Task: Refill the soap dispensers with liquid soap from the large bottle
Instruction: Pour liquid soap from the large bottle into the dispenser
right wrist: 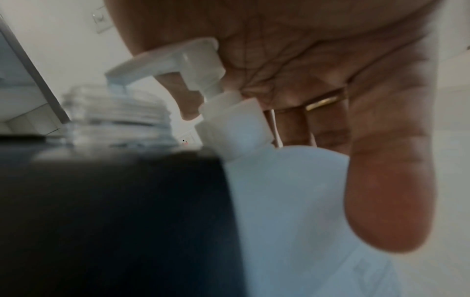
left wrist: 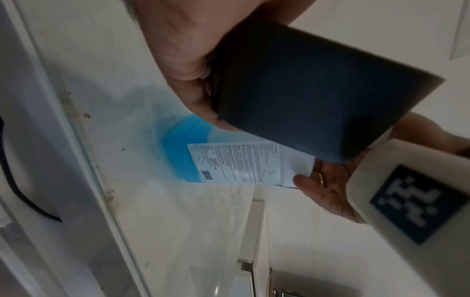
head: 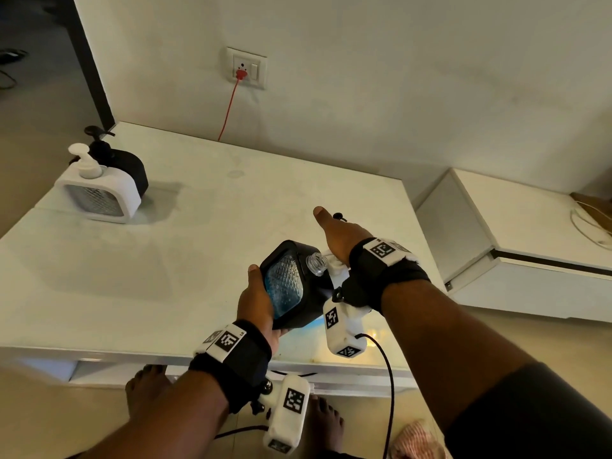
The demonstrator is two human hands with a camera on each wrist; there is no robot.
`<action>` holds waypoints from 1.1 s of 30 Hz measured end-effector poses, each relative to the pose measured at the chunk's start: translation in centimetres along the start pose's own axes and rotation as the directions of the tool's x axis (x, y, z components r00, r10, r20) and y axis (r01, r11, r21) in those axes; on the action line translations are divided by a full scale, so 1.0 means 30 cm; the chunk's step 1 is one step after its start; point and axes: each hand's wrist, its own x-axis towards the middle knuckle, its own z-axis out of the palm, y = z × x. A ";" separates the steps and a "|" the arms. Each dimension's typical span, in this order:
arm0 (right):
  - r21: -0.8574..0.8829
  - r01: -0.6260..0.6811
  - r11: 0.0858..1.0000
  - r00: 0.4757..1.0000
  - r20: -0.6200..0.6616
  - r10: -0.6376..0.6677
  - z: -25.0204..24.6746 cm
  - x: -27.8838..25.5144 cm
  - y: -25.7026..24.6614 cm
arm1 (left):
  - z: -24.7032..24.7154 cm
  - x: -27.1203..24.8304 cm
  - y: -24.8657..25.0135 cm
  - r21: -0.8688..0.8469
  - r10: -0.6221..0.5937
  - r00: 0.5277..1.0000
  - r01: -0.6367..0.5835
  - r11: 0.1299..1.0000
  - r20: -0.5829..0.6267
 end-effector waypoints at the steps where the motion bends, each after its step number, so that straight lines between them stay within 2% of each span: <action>1: -0.010 -0.002 1.000 1.000 -0.008 0.002 0.001 0.001 0.001 | -0.002 0.002 -0.002 0.003 0.001 1.000 -0.001 1.000 -0.003; 10: -0.006 -0.025 1.000 0.996 -0.091 0.024 0.022 0.019 0.024 | 0.001 0.004 -0.005 -0.004 -0.009 1.000 0.009 1.000 0.004; 19: 0.006 0.057 0.998 0.992 0.111 -0.057 -0.048 -0.053 -0.026 | -0.004 0.004 -0.001 0.004 -0.012 1.000 0.012 1.000 -0.020; 22: 0.001 0.077 0.997 0.992 0.096 -0.077 -0.037 -0.038 -0.017 | -0.002 0.001 0.000 -0.008 -0.014 1.000 0.014 1.000 -0.016; 27: 0.009 0.039 0.999 0.999 0.013 -0.039 -0.006 0.008 0.006 | -0.002 -0.004 0.004 -0.009 -0.008 1.000 0.008 1.000 -0.006; 33: -0.013 0.001 1.000 1.000 -0.011 -0.001 0.001 0.020 0.019 | 0.001 -0.001 0.004 -0.001 -0.009 1.000 0.009 1.000 -0.017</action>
